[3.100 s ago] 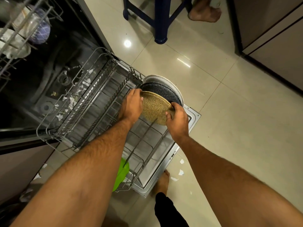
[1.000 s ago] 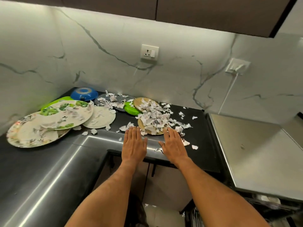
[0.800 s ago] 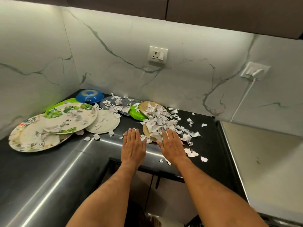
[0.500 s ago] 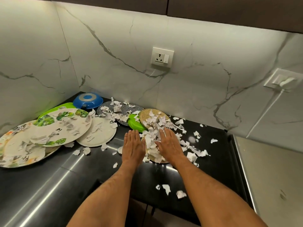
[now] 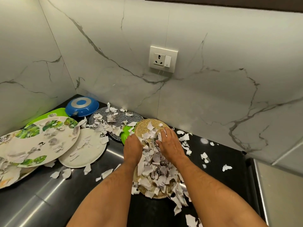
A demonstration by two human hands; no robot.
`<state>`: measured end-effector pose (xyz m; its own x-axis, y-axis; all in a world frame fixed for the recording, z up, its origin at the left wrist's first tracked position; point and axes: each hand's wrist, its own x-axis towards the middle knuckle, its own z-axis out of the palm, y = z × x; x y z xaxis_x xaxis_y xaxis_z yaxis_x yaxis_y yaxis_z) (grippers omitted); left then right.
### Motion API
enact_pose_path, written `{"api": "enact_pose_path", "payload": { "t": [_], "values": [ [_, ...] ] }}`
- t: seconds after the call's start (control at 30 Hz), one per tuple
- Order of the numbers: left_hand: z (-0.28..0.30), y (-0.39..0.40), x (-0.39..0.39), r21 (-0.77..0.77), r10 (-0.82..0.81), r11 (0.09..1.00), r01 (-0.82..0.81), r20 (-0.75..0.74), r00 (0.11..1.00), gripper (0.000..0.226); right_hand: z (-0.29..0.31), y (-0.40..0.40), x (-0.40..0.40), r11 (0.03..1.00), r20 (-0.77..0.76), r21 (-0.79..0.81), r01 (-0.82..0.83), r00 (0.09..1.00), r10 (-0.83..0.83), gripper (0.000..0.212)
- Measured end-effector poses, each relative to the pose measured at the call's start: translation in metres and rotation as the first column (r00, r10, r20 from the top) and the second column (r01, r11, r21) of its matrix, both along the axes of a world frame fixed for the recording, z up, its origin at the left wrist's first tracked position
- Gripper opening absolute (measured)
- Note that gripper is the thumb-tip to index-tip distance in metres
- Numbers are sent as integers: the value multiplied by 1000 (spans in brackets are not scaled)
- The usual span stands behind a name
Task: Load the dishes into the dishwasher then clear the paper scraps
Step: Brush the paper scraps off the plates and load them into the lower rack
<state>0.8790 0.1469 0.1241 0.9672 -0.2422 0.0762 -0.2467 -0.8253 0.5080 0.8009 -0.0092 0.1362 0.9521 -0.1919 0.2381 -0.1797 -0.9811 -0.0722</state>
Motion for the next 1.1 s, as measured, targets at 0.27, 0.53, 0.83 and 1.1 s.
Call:
{"api": "enact_pose_path", "payload": {
  "t": [0.27, 0.53, 0.83, 1.1],
  "values": [
    [2, -25, 46, -153, 256, 938, -310, -296, 920, 16, -13, -24, 3, 998, -50, 62, 3, 999, 0, 62],
    [12, -40, 58, -361, 237, 750, -555, -635, 735, 31, -9, -42, -6, 994, -27, 93, 50, 999, -47, 60],
    [36, -49, 58, -563, 146, 717, -410, -454, 879, 12, 3, -49, -14, 994, 50, 79, 81, 995, -85, 57],
    [65, -25, 61, -715, 123, 666, -215, -178, 976, 19, 16, -41, -14, 985, 139, 120, 126, 980, -142, 63]
  ]
}}
